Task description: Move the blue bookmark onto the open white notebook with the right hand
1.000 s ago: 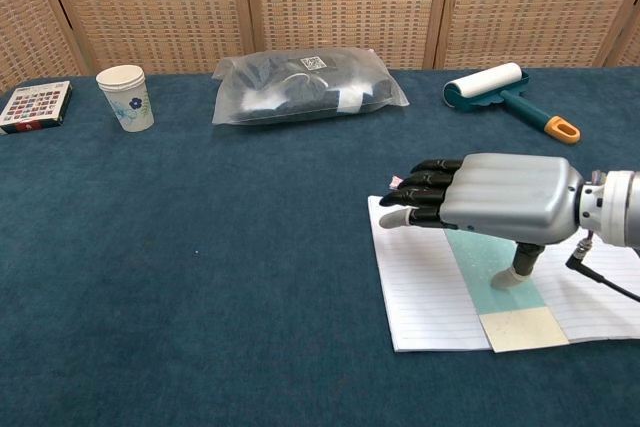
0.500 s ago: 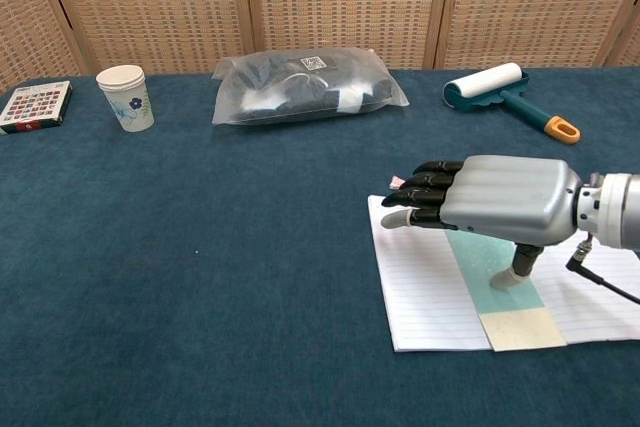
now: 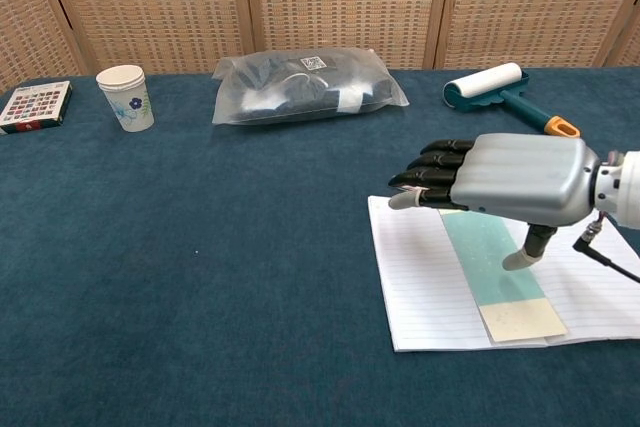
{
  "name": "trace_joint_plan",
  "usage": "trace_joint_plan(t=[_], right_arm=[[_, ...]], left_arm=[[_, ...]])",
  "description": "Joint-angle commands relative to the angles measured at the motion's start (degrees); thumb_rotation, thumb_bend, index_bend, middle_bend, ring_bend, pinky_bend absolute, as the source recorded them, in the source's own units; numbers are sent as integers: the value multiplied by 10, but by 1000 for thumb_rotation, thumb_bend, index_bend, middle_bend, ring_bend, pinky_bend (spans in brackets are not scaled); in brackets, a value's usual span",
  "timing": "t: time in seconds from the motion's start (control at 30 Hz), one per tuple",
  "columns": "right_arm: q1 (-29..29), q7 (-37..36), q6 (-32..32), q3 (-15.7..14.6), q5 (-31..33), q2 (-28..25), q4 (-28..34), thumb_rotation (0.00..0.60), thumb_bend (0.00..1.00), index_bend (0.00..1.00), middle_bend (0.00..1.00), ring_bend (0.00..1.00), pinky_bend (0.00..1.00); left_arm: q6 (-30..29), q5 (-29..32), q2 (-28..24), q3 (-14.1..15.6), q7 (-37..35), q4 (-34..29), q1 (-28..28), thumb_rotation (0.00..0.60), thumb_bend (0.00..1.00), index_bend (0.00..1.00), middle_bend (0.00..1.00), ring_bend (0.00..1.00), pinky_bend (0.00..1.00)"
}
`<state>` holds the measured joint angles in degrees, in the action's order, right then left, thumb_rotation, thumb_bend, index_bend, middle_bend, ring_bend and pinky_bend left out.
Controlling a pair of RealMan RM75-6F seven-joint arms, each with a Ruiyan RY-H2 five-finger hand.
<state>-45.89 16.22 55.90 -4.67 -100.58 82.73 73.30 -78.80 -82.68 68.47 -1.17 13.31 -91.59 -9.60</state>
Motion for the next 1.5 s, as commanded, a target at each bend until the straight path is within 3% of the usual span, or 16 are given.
trace_joint_plan(t=[0.03, 0.23, 0.63, 0.97, 1.17, 1.5], right_arm=[[0, 13, 9, 10, 3, -26, 33, 600, 62, 0, 0, 0, 0], [18, 18, 32, 29, 29, -36, 55, 600, 62, 0, 0, 0, 0], [110, -11, 131, 50, 97, -14, 54, 600, 62, 0, 0, 0, 0], [145, 0, 157, 57, 119, -9, 49, 600, 62, 0, 0, 0, 0], [191, -37, 204, 68, 151, -16, 59, 600, 62, 0, 0, 0, 0], [293, -104, 312, 45, 147, -40, 74, 600, 62, 0, 0, 0, 0]], left_arm=[[2, -1, 0, 1, 1, -1, -1, 600, 49, 0, 0, 0, 0], [-3, -2, 0, 0, 0, -2, 1, 600, 51, 0, 0, 0, 0], [2, -4, 3, 3, 3, 1, -1, 600, 50, 0, 0, 0, 0], [0, -7, 4, 3, 3, -2, 0, 600, 50, 0, 0, 0, 0], [-4, -9, 8, 2, -5, 3, 1, 600, 50, 0, 0, 0, 0], [-30, -35, 17, 8, -10, 7, 9, 600, 49, 0, 0, 0, 0]])
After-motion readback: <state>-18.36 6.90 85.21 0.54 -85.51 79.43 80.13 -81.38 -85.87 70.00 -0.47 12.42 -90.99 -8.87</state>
